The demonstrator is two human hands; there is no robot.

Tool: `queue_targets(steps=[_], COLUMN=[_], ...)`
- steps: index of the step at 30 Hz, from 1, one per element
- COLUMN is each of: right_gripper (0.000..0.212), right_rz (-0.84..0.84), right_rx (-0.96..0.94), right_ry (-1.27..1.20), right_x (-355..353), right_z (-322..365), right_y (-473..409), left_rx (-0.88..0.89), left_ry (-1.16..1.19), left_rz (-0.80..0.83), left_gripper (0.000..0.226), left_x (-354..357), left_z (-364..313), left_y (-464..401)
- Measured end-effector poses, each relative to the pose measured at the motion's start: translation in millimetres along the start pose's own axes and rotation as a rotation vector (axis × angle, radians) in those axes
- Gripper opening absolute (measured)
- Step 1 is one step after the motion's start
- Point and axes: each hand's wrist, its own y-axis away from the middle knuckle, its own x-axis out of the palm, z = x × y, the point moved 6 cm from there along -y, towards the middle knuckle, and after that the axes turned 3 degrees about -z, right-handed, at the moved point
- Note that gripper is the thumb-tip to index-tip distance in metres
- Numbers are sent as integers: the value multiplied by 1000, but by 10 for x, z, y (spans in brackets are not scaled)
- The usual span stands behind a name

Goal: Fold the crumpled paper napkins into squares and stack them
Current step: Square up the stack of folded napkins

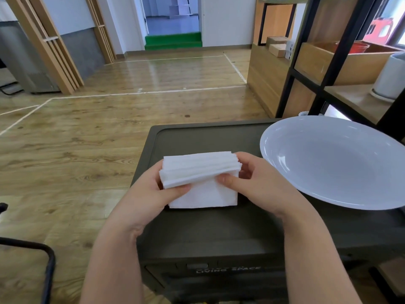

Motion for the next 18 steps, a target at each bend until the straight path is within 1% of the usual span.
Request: queue_targets(steps=[2, 4, 9, 11, 15, 16, 18], right_gripper=[32, 37, 54, 58, 65, 69, 77], right_rz=[-16, -39, -16, 15, 56, 55, 39], right_rx=[-33, -57, -102, -113, -101, -95, -88], right_ry=[122, 210, 465, 519, 519, 526, 539], right_x=[-44, -78, -31, 29, 122, 132, 136], right_z=[45, 111, 321, 375, 392, 389, 382], right_y=[22, 55, 159, 187, 187, 181, 168], left_rx=[37, 77, 136, 126, 86, 82, 84], left_ry=[-107, -223, -552, -641, -654, -640, -606], left_rz=[-15, -27, -23, -32, 25, 36, 35], left_gripper=[47, 55, 91, 100, 104, 102, 89], left_x=[-33, -52, -50, -68, -66, -65, -73], left_z=[-42, -112, -266, -263, -173, -169, -198], left_y=[23, 56, 143, 157, 136, 137, 143])
